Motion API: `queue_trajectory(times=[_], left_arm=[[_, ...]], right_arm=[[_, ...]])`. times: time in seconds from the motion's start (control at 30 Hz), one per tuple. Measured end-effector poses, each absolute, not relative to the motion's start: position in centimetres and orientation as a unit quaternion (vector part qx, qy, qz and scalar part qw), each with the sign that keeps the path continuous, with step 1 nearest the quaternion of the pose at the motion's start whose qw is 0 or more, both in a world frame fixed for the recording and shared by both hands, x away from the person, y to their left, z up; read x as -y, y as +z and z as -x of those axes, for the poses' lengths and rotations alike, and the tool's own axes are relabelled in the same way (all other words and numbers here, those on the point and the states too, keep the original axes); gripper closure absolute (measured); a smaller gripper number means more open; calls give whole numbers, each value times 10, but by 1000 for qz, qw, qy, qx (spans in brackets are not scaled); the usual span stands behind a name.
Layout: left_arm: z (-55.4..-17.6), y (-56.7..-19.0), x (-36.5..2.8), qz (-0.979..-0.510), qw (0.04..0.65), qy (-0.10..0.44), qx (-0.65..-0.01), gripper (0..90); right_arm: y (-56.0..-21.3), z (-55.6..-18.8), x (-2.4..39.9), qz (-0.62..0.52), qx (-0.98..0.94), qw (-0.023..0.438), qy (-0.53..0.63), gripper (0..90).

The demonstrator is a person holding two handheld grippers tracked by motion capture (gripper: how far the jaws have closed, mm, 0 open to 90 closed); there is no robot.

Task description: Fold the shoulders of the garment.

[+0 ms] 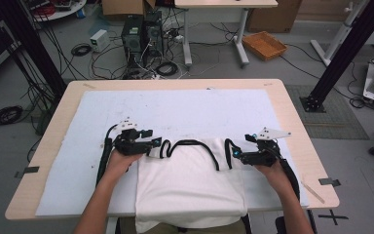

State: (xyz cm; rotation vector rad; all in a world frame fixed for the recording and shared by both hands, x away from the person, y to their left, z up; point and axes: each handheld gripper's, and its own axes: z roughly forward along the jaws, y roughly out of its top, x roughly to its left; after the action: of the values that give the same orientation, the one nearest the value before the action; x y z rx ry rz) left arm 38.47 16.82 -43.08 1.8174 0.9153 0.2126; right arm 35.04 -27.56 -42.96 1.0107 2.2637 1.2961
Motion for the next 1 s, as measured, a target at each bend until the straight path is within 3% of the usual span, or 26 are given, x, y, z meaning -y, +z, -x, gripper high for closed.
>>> queue_trajectory(times=[0.1,0.13,0.2,0.27,0.57,0.7,0.73,0.83,1.0], left_arm=[[-396,-436,-161,-770,505,51,-386,403],[-398,-438,-160,-779,498,39,-379,453],[-395,-439,-159,-799,481,47,-358,804],[-392,-437,-160,-798,485,45,-354,881],[-357,-422,-176,-772,546,57,-321,886],[-326,-422,-182,-786,534,74,-302,882],[-319,-422,-184,-792,527,82,-298,869],[-307,-419,-196,-776,533,92,-324,662],[-302,-420,-206,-759,543,113,-339,610]], right_arm=[[-430,-351,276,-353,-799,171,456,198],[-430,-351,276,-353,-799,171,455,198],[-431,-351,276,-354,-800,169,454,198],[-431,-351,276,-355,-800,169,453,198],[-430,-350,275,-355,-800,169,453,198],[-430,-349,276,-355,-800,169,454,197],[-430,-350,276,-354,-800,169,453,198],[-430,-349,274,-355,-801,168,452,198],[-429,-346,271,-352,-802,163,455,202]])
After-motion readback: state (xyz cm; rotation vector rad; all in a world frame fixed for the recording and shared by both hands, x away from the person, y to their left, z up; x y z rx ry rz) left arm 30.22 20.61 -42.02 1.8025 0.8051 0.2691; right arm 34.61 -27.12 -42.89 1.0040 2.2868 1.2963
